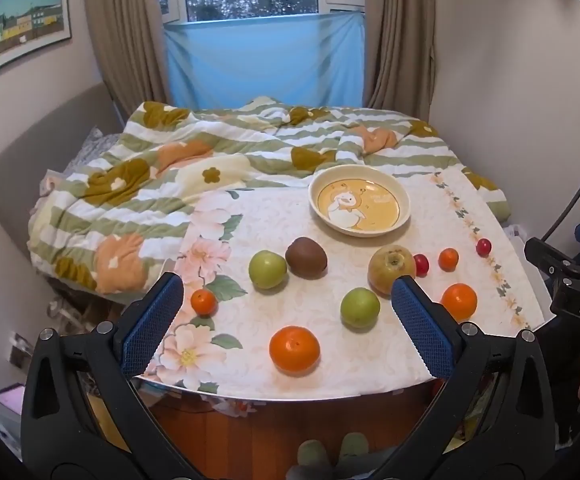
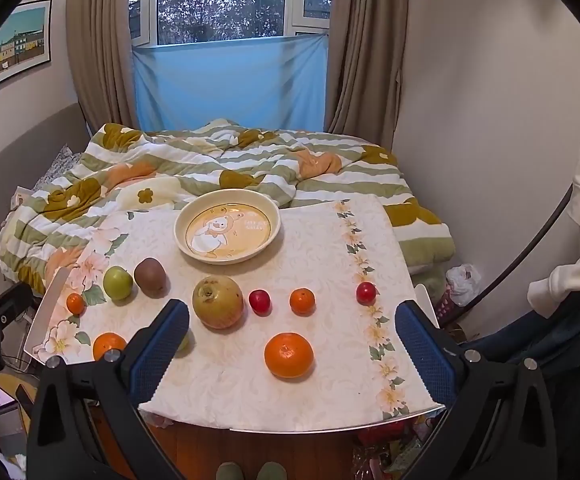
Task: Organize fruits
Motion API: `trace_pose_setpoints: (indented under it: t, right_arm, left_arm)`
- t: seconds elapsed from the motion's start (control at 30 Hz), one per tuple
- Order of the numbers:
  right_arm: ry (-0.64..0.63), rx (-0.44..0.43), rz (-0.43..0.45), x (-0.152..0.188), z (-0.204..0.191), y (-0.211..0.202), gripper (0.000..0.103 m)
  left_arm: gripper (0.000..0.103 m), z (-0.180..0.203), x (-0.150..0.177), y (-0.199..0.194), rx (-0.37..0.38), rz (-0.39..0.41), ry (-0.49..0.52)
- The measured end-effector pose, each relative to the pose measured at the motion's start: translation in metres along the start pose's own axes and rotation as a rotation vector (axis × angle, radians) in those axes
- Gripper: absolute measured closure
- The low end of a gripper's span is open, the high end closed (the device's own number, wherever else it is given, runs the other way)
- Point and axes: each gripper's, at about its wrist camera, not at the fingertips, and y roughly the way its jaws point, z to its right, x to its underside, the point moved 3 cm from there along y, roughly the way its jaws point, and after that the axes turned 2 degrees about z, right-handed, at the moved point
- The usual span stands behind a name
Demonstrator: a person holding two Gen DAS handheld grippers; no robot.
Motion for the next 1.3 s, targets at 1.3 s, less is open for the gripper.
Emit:
trace_pose_setpoints:
  t: [1.3]
  right_arm:
    - [0.009, -0.006, 0.007, 0.0012, 0.0004, 0.0017, 0.000]
  left_arm:
    - [0.000, -0.0048, -0.0040, 0.0078, 0.011, -0.002, -0.022]
